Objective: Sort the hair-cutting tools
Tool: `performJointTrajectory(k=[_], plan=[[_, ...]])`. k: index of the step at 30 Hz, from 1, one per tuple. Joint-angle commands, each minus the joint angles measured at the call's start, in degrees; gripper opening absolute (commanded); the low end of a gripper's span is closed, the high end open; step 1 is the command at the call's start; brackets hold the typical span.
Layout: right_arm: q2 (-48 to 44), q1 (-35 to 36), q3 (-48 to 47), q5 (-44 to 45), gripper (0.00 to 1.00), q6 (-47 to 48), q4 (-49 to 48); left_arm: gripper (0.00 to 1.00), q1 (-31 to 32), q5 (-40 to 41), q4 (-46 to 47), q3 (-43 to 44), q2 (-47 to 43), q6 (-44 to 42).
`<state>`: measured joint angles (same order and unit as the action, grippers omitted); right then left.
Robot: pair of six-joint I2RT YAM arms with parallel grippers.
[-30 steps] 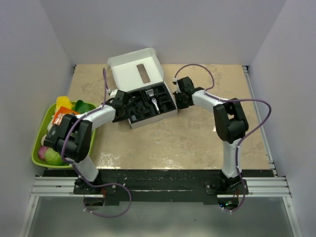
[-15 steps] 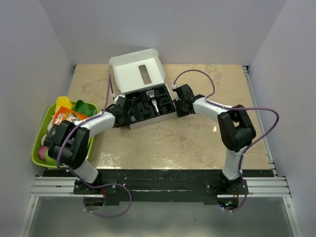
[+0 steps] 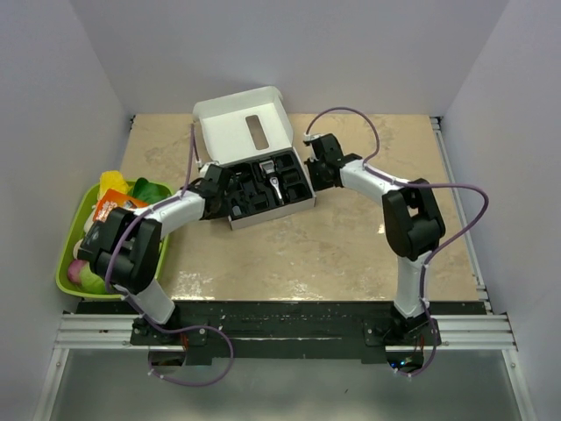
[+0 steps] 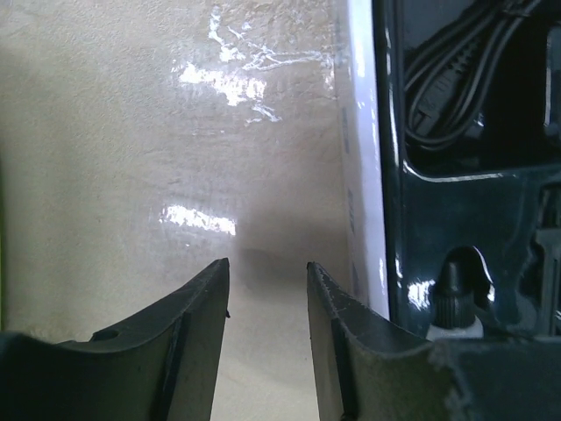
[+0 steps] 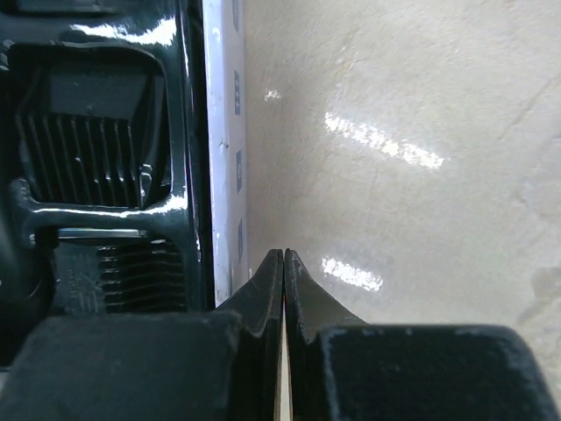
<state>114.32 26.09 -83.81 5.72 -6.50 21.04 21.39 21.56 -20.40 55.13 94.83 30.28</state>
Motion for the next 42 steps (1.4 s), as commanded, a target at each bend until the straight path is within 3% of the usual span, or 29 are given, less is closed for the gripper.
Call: performJointTrajectory(k=[1, 6, 14, 22, 32, 42], plan=[[2.56, -0.68, -2.32, -7.54, 0.0, 3.25, -2.58, 0.43, -0.82, -3.1, 4.58, 2.17, 2.2, -1.8], [3.01, -0.69, -0.22, -18.26, 0.0, 5.01, -5.65, 0.36, -1.08, -9.42, 8.27, 0.42, 2.3, -2.6], [-0.76, -0.25, 7.95, -23.47, 0.0, 3.96, -11.01, 0.32, -1.0, -19.18, 14.86, -4.94, 0.01, -3.04], [-6.91, 5.37, 17.0, -18.03, 0.0, 2.55, -13.47, 0.3, 0.49, -22.35, 14.87, -7.23, -2.36, -2.69], [-16.4, 11.44, 27.2, -13.81, 0.0, -1.75, -16.37, 0.3, 10.86, -18.05, 9.95, -8.72, -5.88, -2.25], [-29.23, 22.06, 38.98, -8.09, 0.0, -10.01, -17.43, 0.3, 12.45, -20.24, 9.51, -18.31, -17.73, 0.39]])
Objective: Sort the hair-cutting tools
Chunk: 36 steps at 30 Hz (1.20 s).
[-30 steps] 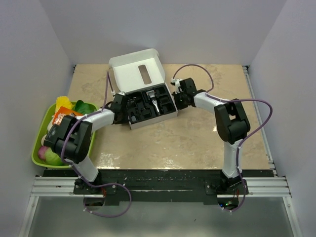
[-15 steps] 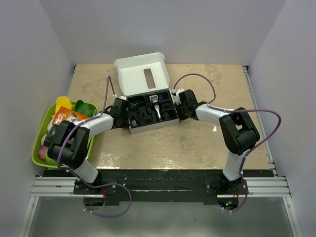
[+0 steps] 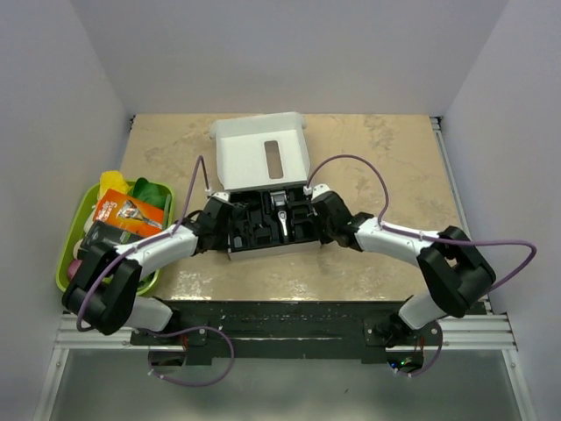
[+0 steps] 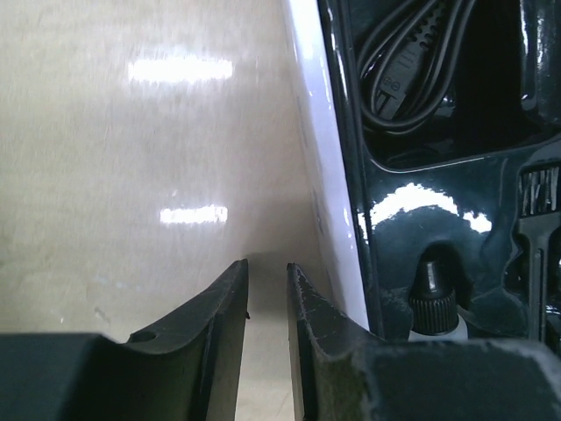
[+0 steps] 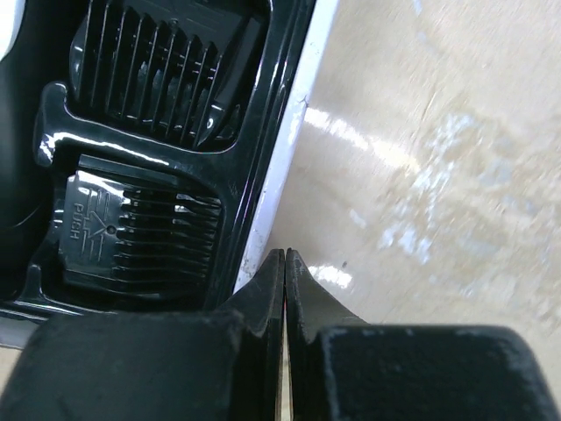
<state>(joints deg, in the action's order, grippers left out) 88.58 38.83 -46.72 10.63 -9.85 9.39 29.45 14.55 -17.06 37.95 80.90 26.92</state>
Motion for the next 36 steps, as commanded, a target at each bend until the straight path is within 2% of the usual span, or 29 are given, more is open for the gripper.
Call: performJointTrajectory(k=[1, 4, 7, 8, 12, 16, 23, 27, 32, 35, 36], plan=[[-4.11, 9.94, 2.16, -11.61, 0.0, -7.89, -5.35, 0.31, 4.39, -13.14, 5.2, -1.56, -4.78, 3.76], [-5.17, 11.35, 1.37, -8.89, 0.0, -9.4, -0.98, 0.32, 4.47, -12.88, 2.4, -1.48, -8.12, 4.28], [-6.66, 11.53, -1.17, 0.85, 0.0, -9.4, 6.66, 0.35, 4.39, -11.22, -1.99, 0.18, -10.67, 4.55], [-7.01, 11.53, -2.23, 6.54, 0.0, -9.23, 8.87, 0.36, 4.39, -10.25, -3.23, 0.8, -11.98, 4.64], [-10.17, 11.8, -9.77, 14.04, 0.04, -8.17, 16.97, 0.44, 4.47, -5.5, -9.99, 5.45, -16.21, 4.37], [-13.6, 11.88, -15.06, 14.95, 0.07, -6.94, 20.67, 0.53, 4.39, -2.86, -12.56, 8.71, -20.43, 3.67], [-14.13, 12.67, -20.51, 6.6, 0.16, -4.39, 19.44, 0.64, 4.47, -5.48, -12.65, 9.86, -25.0, 2.27], [-18.34, 13.03, -19.91, 5.98, 0.22, -2.73, 12.78, 0.73, 4.39, -11.71, -8.01, 7.76, -27.9, 0.77], [-27.39, 13.03, -14.11, 1.6, 0.34, -0.17, -8.39, 0.84, 4.47, -17.0, -3.25, 6.52, -32.03, -0.98], [-31.96, 12.94, -11.65, 0.36, 0.54, 1.49, -18.41, 0.87, 4.47, -18.59, -2.63, 7.22, -33.18, -2.04], [-32.76, 12.94, -10.6, 0.53, 0.7, 0.8, -20.79, 0.88, 4.47, -19.28, -2.37, 7.4, -33.53, -2.13]])
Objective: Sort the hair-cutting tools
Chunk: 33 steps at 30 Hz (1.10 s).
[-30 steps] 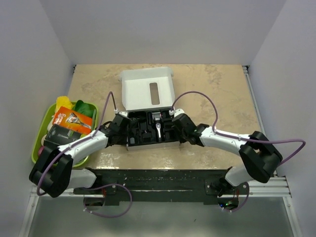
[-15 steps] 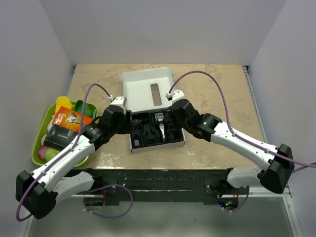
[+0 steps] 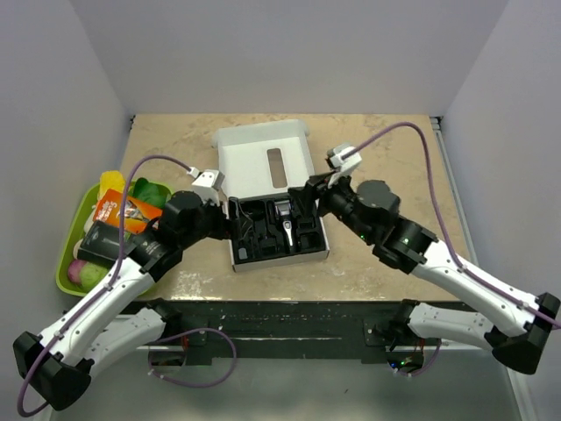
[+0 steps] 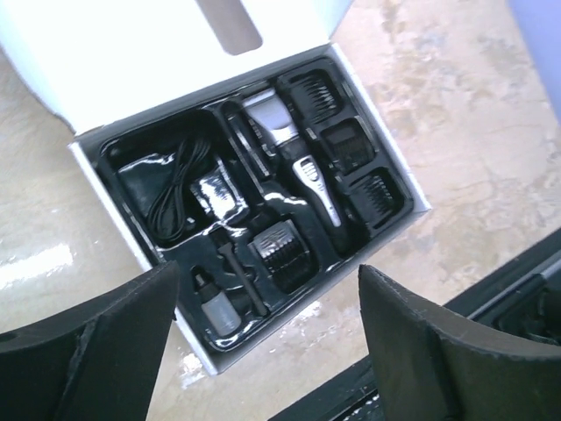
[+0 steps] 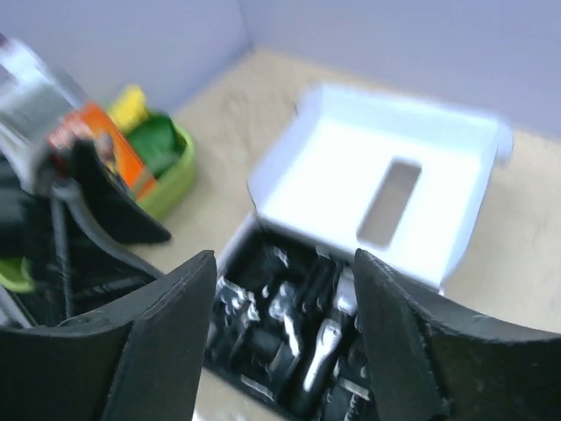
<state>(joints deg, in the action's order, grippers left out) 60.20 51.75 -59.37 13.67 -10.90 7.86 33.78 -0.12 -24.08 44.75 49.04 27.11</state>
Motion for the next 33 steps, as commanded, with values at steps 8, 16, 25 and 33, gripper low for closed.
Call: performJointTrajectory(k=[8, 16, 25, 33], plan=[[-2.57, 0.02, -3.19, -0.67, 0.98, 2.54, -14.21, 1.0, 0.06, -5.94, 6.67, 1.3, -3.51, -2.86], [13.95, 0.02, -12.95, 13.82, 0.88, -3.85, 12.77, 1.0, 0.06, -5.24, 4.3, 3.85, -1.48, -2.15], [28.3, 0.11, -21.75, 18.06, 0.7, -19.16, 30.02, 1.0, 0.15, -2.78, 0.0, 4.64, -4.38, -1.63], [35.33, 0.11, -21.05, 19.64, 0.61, -27.42, 36.35, 1.0, 0.06, -0.06, -7.56, 5.26, -6.84, -0.22]])
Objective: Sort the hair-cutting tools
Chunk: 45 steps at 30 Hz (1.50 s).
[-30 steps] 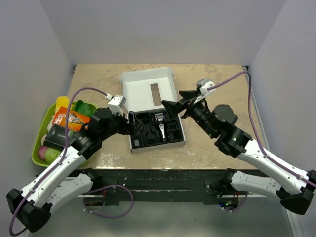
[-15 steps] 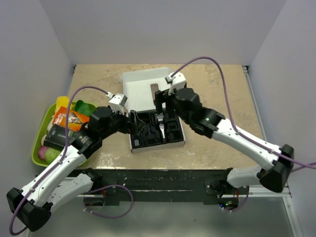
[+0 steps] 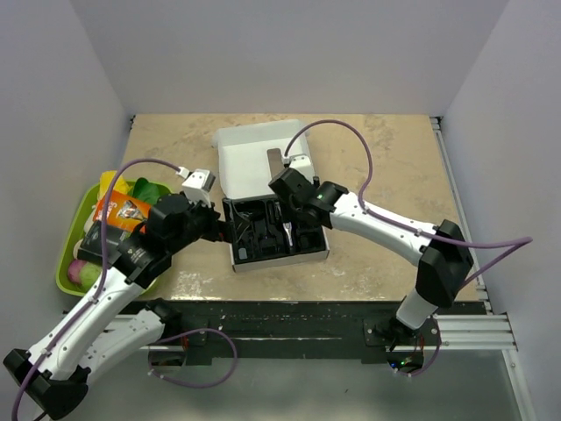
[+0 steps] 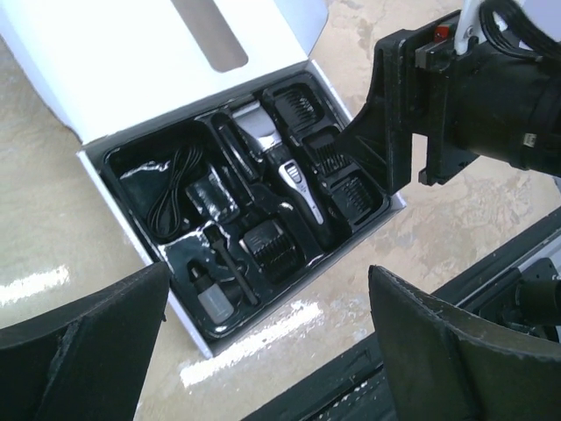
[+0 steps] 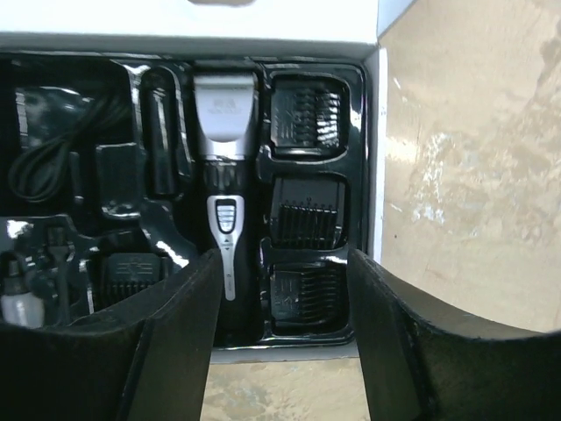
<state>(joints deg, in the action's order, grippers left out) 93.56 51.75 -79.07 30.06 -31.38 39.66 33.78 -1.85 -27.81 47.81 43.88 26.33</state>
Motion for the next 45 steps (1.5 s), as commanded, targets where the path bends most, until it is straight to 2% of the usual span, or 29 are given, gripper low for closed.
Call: performJointTrajectory(k=[1, 10, 23, 36, 45], plan=[[2.76, 0.11, -0.74, 3.25, 0.6, -7.73, 4.55, 1.0, 0.15, 1.67, -4.35, 2.28, -1.95, 0.31], [7.24, -0.07, -0.99, 3.6, 0.62, -10.99, 3.58, 1.0, 0.06, -0.7, -4.36, 0.36, -4.24, -0.49], [9.1, -4.46, 0.76, 1.14, 0.64, -7.74, -0.99, 1.0, 0.15, -0.26, -5.06, -1.32, -6.0, -1.37], [11.64, -5.52, 1.99, -3.08, 0.61, -6.15, -3.97, 1.0, 0.06, -0.26, -4.35, -1.85, -5.38, -0.4], [12.61, -5.52, 2.87, -2.91, 0.56, -6.33, -4.77, 1.0, 0.06, 0.0, -4.44, -1.85, -5.12, -0.4]])
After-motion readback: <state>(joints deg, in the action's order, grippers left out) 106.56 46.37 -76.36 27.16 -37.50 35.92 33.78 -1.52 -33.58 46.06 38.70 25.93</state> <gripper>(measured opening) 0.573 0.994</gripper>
